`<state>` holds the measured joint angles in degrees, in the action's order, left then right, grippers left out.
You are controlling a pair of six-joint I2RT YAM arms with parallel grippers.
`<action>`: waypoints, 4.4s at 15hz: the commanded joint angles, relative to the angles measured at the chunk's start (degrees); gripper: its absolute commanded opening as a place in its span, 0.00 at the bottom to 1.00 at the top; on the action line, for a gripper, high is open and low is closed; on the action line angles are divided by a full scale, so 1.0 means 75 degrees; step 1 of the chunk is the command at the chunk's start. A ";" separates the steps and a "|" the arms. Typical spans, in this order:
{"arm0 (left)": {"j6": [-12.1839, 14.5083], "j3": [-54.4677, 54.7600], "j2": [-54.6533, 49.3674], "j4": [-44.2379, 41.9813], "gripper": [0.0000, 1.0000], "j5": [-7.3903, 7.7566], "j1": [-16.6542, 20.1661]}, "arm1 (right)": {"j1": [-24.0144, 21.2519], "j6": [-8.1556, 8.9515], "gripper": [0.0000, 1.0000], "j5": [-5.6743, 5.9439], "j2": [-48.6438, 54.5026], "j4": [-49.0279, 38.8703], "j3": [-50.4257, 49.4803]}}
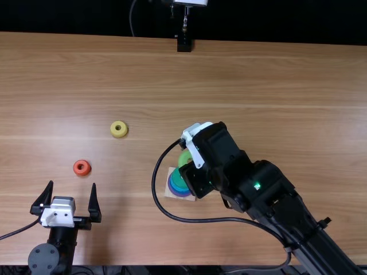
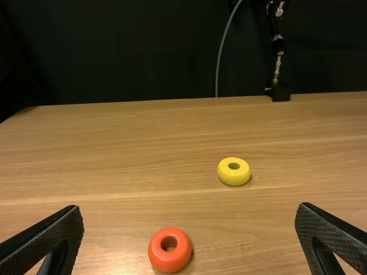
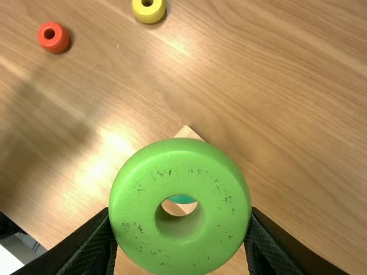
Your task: Build the Hanoi tower: stack the rings onto the peg from bottom to top in this color order: purple, dark blue, light blue, dark green, light green, yellow, orange.
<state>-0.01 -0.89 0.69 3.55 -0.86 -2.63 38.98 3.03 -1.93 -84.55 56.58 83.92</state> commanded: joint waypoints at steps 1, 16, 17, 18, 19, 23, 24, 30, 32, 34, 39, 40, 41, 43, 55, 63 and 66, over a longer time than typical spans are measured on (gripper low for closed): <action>0.0072 0.0118 -0.0092 0.0103 1.00 0.0017 -0.0024 | 0.0088 0.0060 0.00 -0.0009 -0.0117 -0.0012 -0.0092; 0.0072 0.0118 -0.0092 0.0103 1.00 0.0017 -0.0024 | 0.0252 0.0060 0.00 -0.0009 -0.0504 -0.0026 -0.0092; 0.0072 0.0118 -0.0092 0.0103 1.00 0.0017 -0.0024 | 0.0252 0.0060 0.00 -0.0009 -0.0515 -0.0026 -0.0092; 0.0072 0.0118 -0.0092 0.0103 1.00 0.0017 -0.0024 | 0.0252 0.0060 0.00 -0.0009 -0.0515 -0.0026 -0.0103; 0.0072 0.0118 -0.0092 0.0103 1.00 0.0017 -0.0024 | 0.0252 0.0060 0.00 -0.0009 -0.0515 -0.0026 -0.0115; 0.0072 0.0118 -0.0092 0.0103 1.00 0.0017 -0.0024 | 0.0240 0.0060 0.00 -0.0009 -0.0515 -0.0026 -0.0080; 0.0072 0.0118 -0.0092 0.0103 1.00 0.0017 -0.0024 | 0.0240 0.0060 0.00 -0.0009 -0.0515 -0.0026 -0.0080; 0.0072 0.0118 -0.0092 0.0103 1.00 0.0017 -0.0024 | 0.0252 0.0032 0.95 0.0286 -0.0515 -0.0040 -0.0092; 0.0072 0.0118 -0.0092 0.0103 1.00 0.0017 -0.0024 | 0.0252 -0.0010 1.00 0.0834 -0.0609 -0.0026 -0.0103; 0.0072 0.0118 -0.0092 0.0103 1.00 0.0017 -0.0024 | 0.0228 -0.0010 1.00 0.0975 -0.0691 -0.0054 -0.0045; 0.0072 0.0118 -0.0092 0.0103 1.00 0.0017 -0.0024 | -0.0041 -0.0024 1.00 0.1003 -0.0668 -0.2163 -0.0045; 0.0072 0.0118 -0.0092 0.0103 1.00 0.0017 -0.0024 | -0.0569 -0.0024 1.00 0.0989 -0.0644 -0.2768 -0.0103; 0.0072 0.0118 -0.0092 0.0103 1.00 0.0017 -0.0024 | -0.1119 -0.0010 1.00 0.0975 -0.0621 -0.3359 -0.0139; 0.0072 0.0118 -0.0092 0.0103 1.00 0.0017 -0.0024 | -0.1951 -0.0010 1.00 0.0961 -0.0609 -0.4273 -0.0396; 0.0072 0.0118 -0.0092 0.0103 1.00 0.0017 -0.0024 | -0.4518 -0.0333 1.00 0.0849 0.6082 -0.8393 -0.6549; 0.0072 0.0118 -0.0092 0.0103 1.00 0.0017 -0.0024 | -0.4659 -0.0291 1.00 0.0863 0.9879 -0.9729 -1.0533; 0.0072 0.0118 -0.0092 0.0103 1.00 0.0017 -0.0024 | -0.4670 -0.0291 1.00 0.0863 1.0782 -0.9631 -1.1060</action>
<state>-0.01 -0.89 0.69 3.55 -0.89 -2.63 4.69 0.71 4.89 -5.13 -15.22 1.76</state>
